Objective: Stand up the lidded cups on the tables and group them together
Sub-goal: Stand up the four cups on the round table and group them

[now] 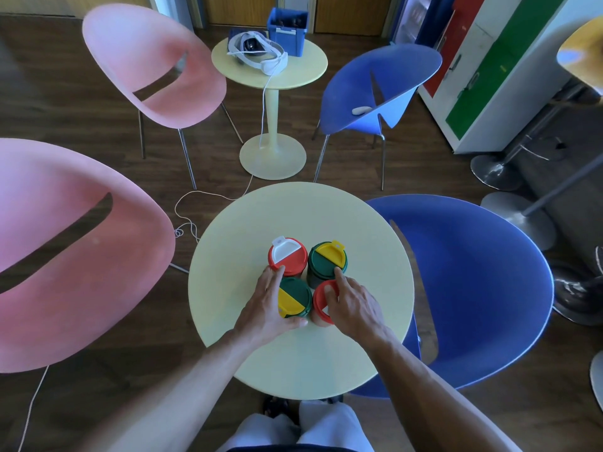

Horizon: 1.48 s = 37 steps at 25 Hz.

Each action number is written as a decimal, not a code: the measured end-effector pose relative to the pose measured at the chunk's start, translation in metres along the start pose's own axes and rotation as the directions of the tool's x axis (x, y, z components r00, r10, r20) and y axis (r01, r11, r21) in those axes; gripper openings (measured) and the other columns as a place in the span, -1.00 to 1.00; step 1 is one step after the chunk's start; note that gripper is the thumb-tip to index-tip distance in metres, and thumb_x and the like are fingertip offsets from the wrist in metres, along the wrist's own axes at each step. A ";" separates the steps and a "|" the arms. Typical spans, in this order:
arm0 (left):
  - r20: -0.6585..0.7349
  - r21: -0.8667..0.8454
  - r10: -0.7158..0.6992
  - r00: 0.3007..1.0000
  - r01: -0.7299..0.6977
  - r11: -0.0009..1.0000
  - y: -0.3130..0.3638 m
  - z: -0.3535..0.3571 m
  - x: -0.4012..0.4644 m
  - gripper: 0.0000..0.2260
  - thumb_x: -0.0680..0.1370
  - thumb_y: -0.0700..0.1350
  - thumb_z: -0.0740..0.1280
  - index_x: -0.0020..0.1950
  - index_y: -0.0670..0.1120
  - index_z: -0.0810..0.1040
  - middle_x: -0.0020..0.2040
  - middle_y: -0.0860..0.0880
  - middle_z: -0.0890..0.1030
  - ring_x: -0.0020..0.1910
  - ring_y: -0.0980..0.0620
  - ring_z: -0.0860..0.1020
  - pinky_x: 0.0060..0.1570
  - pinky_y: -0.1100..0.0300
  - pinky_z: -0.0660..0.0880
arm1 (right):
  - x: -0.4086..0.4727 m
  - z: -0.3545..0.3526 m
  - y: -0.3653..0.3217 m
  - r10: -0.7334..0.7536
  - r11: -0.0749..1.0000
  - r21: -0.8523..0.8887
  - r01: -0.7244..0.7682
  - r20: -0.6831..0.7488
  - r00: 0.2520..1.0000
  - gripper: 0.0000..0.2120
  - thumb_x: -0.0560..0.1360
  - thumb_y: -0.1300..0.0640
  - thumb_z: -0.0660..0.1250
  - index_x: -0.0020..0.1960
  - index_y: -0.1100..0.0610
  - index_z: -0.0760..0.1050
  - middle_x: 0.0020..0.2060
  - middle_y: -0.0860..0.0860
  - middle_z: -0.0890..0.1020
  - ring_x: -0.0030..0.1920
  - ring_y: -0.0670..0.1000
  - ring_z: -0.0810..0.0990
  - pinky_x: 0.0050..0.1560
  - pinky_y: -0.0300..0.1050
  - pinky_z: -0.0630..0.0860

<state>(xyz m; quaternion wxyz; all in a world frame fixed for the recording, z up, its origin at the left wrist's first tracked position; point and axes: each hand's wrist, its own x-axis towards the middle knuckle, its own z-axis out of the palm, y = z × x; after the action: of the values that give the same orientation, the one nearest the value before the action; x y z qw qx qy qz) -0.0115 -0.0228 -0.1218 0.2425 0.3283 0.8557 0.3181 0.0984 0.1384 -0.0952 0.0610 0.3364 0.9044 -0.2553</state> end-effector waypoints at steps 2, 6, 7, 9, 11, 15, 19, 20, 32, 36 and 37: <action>0.010 0.009 -0.013 1.000 0.013 1.000 0.000 0.000 0.001 0.07 0.30 0.19 0.52 0.56 0.02 -0.12 0.57 -0.06 -0.11 0.54 0.03 -0.04 0.38 0.14 0.19 | -0.001 0.000 -0.001 -0.010 0.999 0.032 0.009 0.010 1.000 -0.43 0.57 -0.14 0.07 0.53 0.00 0.08 0.35 0.05 0.44 0.25 0.14 0.47 0.19 0.07 0.43; -0.002 -0.010 -0.055 0.998 0.055 0.998 -0.007 0.002 -0.004 0.03 0.28 0.26 0.48 0.55 0.03 -0.04 0.54 -0.03 0.12 0.51 0.00 0.12 0.37 0.08 0.28 | -0.014 -0.004 0.010 -0.030 0.982 0.188 0.026 0.016 0.999 -0.16 0.40 -0.18 0.40 0.52 0.00 0.05 0.34 0.05 0.38 0.29 0.10 0.43 0.15 -0.05 0.42; -0.014 -0.014 -0.074 0.997 0.074 0.997 -0.009 0.002 -0.005 -0.01 0.27 0.26 0.48 0.54 0.03 0.02 0.50 -0.01 0.23 0.46 0.01 0.23 0.34 0.08 0.34 | -0.016 -0.004 0.014 -0.031 0.978 0.206 0.023 0.037 0.999 -0.09 0.36 -0.19 0.45 0.52 0.02 0.04 0.34 0.07 0.38 0.30 0.09 0.41 0.14 -0.11 0.39; -0.026 -0.017 -0.098 0.995 0.098 0.995 -0.011 0.003 -0.006 -0.09 0.27 0.26 0.46 0.50 0.03 0.15 0.40 0.02 0.37 0.36 0.04 0.35 0.27 0.09 0.40 | -0.018 -0.002 0.022 -0.035 0.980 0.197 0.022 0.061 0.998 -0.01 0.30 -0.22 0.51 0.52 0.08 0.06 0.33 0.09 0.39 0.29 0.09 0.41 0.11 -0.20 0.31; -0.034 -0.022 -0.106 0.994 0.105 0.994 -0.011 0.002 -0.006 -0.13 0.26 0.26 0.46 0.47 0.03 0.21 0.36 0.04 0.40 0.31 0.05 0.39 0.24 0.09 0.43 | -0.015 0.000 0.024 -0.029 0.980 0.197 0.018 0.053 0.998 -0.02 0.29 -0.21 0.53 0.51 0.12 0.13 0.33 0.09 0.41 0.28 0.07 0.41 0.10 -0.23 0.29; -0.026 -0.040 -0.107 0.994 0.106 0.994 -0.015 0.000 -0.005 -0.14 0.23 0.29 0.45 0.44 0.06 0.24 0.33 0.06 0.43 0.28 0.05 0.41 0.21 0.08 0.45 | -0.012 0.004 0.025 -0.026 0.974 0.224 0.024 0.003 1.000 -0.10 0.24 -0.19 0.56 0.44 0.10 0.28 0.28 0.05 0.46 0.19 0.02 0.45 0.06 -0.24 0.32; -0.034 -0.052 -0.088 0.996 0.086 0.995 -0.015 0.002 -0.007 -0.15 0.26 0.25 0.46 0.46 0.05 0.22 0.34 0.05 0.41 0.30 0.05 0.40 0.22 0.11 0.44 | -0.014 0.006 0.027 -0.035 0.970 0.238 0.037 -0.011 0.999 -0.11 0.24 -0.19 0.55 0.43 0.10 0.28 0.28 0.04 0.45 0.19 0.02 0.45 0.05 -0.24 0.32; -0.038 -0.052 -0.081 0.996 0.079 0.996 -0.014 0.003 -0.008 -0.15 0.28 0.22 0.48 0.47 0.02 0.21 0.36 0.04 0.39 0.32 0.04 0.38 0.24 0.13 0.42 | -0.015 0.006 0.028 -0.035 0.970 0.241 0.036 -0.009 0.999 -0.10 0.24 -0.19 0.55 0.44 0.10 0.27 0.29 0.04 0.44 0.20 0.02 0.44 0.06 -0.24 0.32; -0.054 -0.116 -0.137 0.989 0.130 0.985 -0.019 0.014 -0.032 -0.04 0.35 0.16 0.49 0.55 -0.04 -0.02 0.54 -0.07 0.14 0.49 -0.01 0.17 0.36 0.21 0.19 | -0.033 0.013 0.027 -0.037 0.970 0.240 0.050 -0.060 0.998 -0.04 0.31 -0.19 0.53 0.50 0.14 0.14 0.38 0.12 0.35 0.34 0.09 0.38 0.17 -0.23 0.30; -0.098 -0.105 -0.241 0.966 0.231 0.967 -0.023 0.028 -0.057 -0.08 0.37 0.17 0.47 0.54 -0.05 0.02 0.50 -0.10 0.22 0.42 -0.07 0.30 0.31 0.08 0.34 | -0.051 0.015 0.038 -0.045 0.976 0.206 0.070 -0.123 0.991 -0.14 0.38 -0.19 0.45 0.50 0.15 0.15 0.41 0.12 0.31 0.38 0.09 0.35 0.29 -0.12 0.32; -0.117 -0.111 -0.251 0.961 0.239 0.965 -0.020 0.032 -0.062 -0.11 0.38 0.16 0.47 0.54 -0.05 0.06 0.47 -0.10 0.25 0.40 -0.07 0.33 0.28 0.07 0.36 | -0.056 0.014 0.042 -0.036 0.978 0.200 0.062 -0.132 0.991 -0.17 0.41 -0.17 0.43 0.50 0.15 0.14 0.43 0.11 0.29 0.39 0.09 0.33 0.32 -0.08 0.32</action>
<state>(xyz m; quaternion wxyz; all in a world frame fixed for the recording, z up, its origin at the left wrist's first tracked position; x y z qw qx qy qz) 0.0420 -0.0665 -0.1451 0.2393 0.1864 0.8874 0.3472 0.1678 0.1260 -0.1088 -0.0382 0.3340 0.8836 -0.3260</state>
